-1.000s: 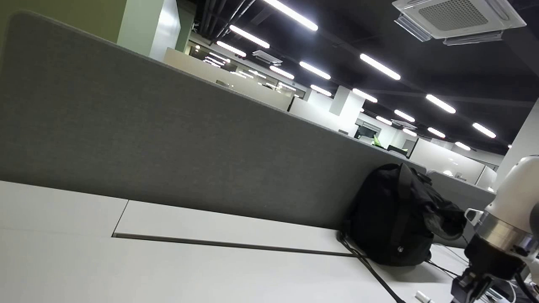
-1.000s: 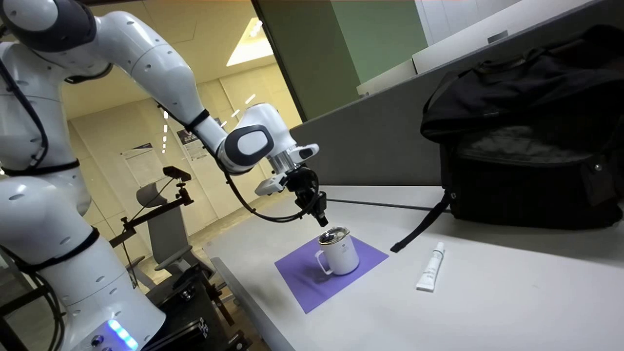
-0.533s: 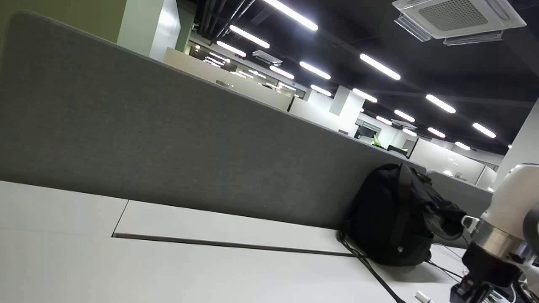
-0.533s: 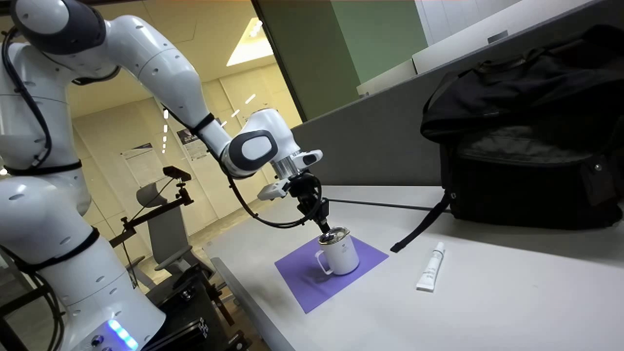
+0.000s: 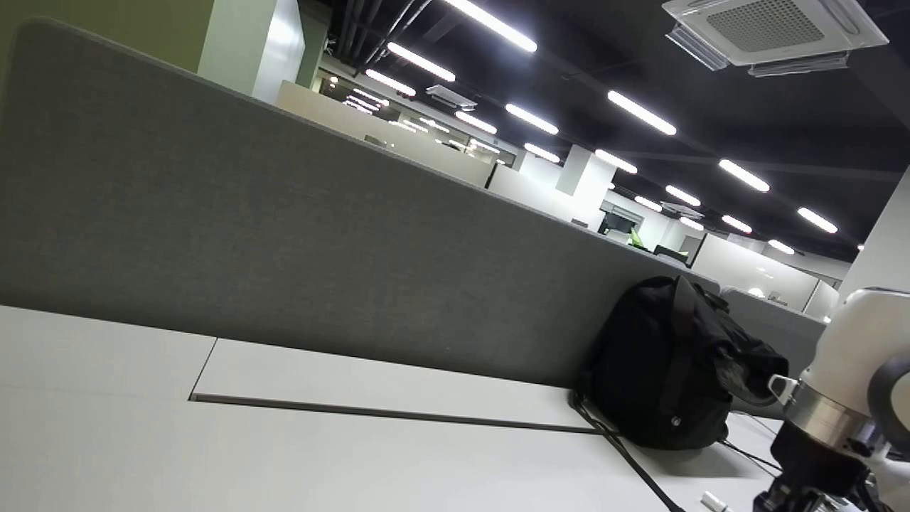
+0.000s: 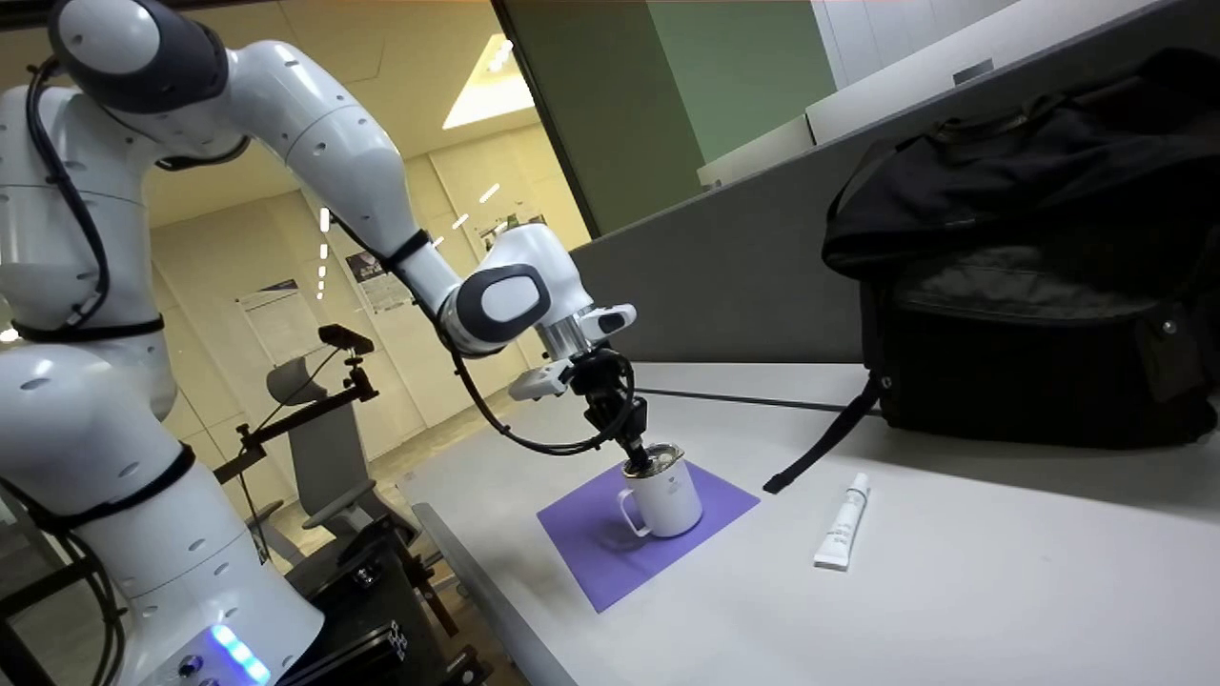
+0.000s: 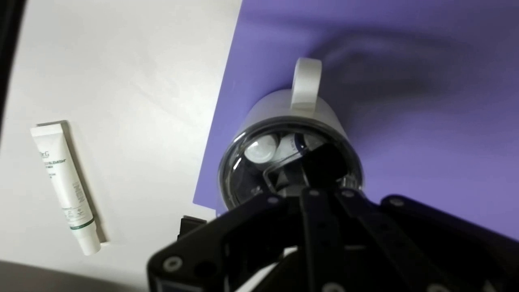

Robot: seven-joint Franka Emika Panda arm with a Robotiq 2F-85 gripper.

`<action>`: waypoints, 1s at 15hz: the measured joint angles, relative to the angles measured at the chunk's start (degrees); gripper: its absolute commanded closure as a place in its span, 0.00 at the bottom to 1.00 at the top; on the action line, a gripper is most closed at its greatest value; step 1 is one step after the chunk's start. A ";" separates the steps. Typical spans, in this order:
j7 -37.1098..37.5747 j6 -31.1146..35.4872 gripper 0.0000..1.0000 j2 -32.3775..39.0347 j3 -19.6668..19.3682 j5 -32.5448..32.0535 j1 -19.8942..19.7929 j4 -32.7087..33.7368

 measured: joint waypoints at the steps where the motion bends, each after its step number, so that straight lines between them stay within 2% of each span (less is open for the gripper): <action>1: 0.01 0.01 1.00 0.29 -0.39 -0.06 0.51 0.20; 9: 0.40 0.59 1.00 1.00 -4.72 -1.51 5.08 0.86; 15: 0.50 0.80 1.00 1.49 -6.75 -2.53 6.63 1.45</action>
